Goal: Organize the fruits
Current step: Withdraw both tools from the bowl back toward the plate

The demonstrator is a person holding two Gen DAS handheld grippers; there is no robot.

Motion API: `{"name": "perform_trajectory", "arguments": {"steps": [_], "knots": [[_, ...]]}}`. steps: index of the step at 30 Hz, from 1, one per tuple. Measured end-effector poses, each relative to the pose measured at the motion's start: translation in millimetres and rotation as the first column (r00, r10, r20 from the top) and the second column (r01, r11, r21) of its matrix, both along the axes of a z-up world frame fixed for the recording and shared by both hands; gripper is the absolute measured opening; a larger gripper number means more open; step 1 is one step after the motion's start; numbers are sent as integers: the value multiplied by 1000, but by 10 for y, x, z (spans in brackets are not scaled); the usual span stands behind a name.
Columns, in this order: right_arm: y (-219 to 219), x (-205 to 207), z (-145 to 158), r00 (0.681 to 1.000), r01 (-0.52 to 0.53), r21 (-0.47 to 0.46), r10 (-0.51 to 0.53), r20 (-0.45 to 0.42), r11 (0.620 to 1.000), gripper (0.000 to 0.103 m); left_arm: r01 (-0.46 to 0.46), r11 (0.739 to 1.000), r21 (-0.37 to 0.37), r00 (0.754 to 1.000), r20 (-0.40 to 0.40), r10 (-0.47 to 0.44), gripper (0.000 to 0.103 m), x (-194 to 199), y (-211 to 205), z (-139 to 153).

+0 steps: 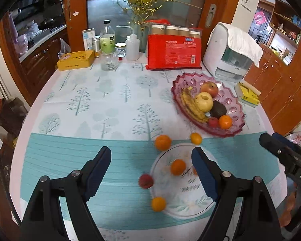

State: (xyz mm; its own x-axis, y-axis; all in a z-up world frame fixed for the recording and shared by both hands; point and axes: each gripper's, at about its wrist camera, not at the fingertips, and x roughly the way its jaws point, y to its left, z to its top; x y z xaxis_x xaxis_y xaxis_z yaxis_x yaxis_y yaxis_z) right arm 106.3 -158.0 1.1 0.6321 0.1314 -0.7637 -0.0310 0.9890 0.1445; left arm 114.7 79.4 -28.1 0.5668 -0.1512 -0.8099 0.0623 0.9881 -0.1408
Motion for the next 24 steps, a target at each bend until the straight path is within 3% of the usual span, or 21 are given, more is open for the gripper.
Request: {"name": "perform_trajectory", "arguments": {"steps": [8,17,24], "knots": [[289,-161,-220,999,-19,-25,18,-29,1000,73,33,999,1,997,-68,-32,82,-132,201,-371],[505,-189,-698,995,-37,-130,25,-94,991,73,86,996,16,986,-144,-83,82,-108,168,-783],[345,-105,-1072,980,-11,-71,-3,-201,997,72,72,997,-10,968,-240,-72,82,-6,151,-1141]]}}
